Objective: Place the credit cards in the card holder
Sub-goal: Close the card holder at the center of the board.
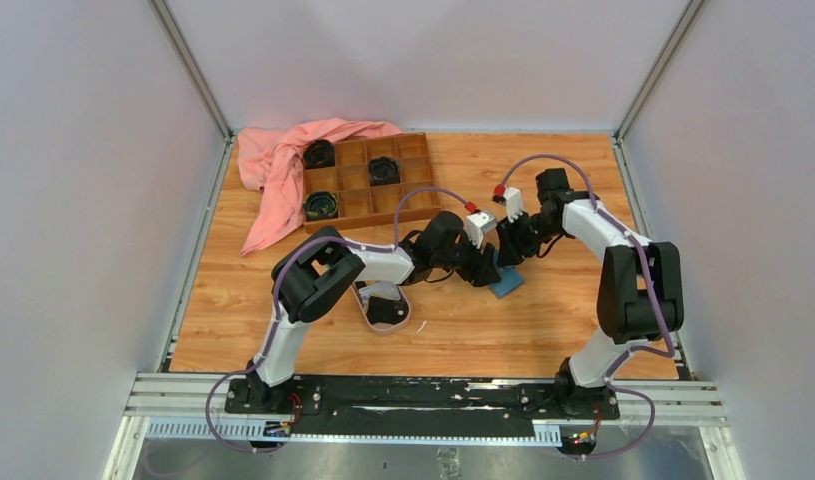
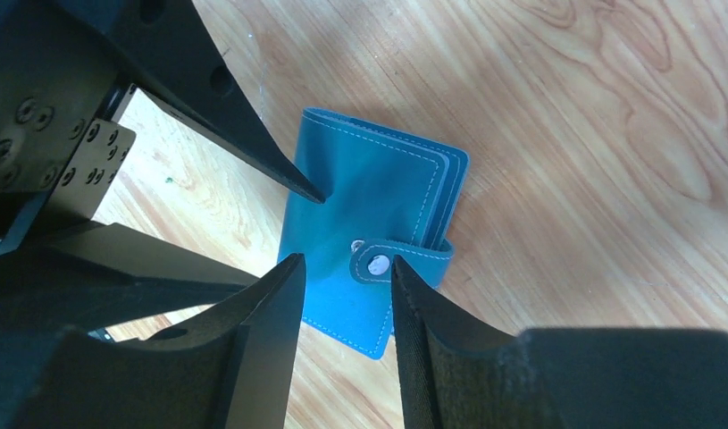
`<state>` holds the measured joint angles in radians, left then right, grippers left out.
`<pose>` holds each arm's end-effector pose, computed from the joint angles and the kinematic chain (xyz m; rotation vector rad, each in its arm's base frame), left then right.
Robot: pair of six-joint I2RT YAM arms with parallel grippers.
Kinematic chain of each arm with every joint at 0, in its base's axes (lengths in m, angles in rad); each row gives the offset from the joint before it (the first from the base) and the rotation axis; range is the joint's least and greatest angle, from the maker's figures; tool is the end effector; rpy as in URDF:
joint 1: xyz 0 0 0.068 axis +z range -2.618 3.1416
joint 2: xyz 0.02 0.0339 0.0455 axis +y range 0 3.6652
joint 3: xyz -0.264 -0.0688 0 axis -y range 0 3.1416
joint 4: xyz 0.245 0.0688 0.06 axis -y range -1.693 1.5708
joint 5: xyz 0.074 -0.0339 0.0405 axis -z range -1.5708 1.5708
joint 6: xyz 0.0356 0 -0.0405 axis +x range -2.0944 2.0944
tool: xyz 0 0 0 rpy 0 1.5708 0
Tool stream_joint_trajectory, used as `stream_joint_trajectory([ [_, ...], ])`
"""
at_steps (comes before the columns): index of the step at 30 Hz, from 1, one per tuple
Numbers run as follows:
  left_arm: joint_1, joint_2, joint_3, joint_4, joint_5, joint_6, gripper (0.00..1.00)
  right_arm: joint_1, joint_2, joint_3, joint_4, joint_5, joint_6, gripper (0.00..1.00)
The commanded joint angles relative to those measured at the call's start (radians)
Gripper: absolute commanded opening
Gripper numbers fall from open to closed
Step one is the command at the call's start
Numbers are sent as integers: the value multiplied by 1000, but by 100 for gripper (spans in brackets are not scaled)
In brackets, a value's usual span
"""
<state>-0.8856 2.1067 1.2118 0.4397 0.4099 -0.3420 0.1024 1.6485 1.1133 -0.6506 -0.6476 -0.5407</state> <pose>0.2742 -0.3579 0.1400 0.8571 2.0229 -1.1532 0.3164 0.0541 0.2085 -0.9604 2.3575 0.7245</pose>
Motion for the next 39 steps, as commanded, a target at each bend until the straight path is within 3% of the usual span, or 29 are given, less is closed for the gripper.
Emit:
stream_joint_trajectory([
  [1,11,70,-25,-122,-25,6,56,43,22,-11,10,80,3,43],
  [7,12,72,-26,-122,-23,6,56,59,17,-22,33,160,17,39],
  [12,13,70,-30,-122,-22,6,56,61,17,-24,36,166,21,29],
  [21,13,70,-30,-122,-20,5,56,65,25,-23,35,160,21,26],
  [25,13,70,-30,-122,-19,6,56,66,21,-22,35,154,21,12],
  [32,14,72,-31,-122,-17,5,56,66,9,-24,38,172,22,0],
  [39,14,72,-33,-122,-16,5,55,62,-22,-24,30,119,26,0],
])
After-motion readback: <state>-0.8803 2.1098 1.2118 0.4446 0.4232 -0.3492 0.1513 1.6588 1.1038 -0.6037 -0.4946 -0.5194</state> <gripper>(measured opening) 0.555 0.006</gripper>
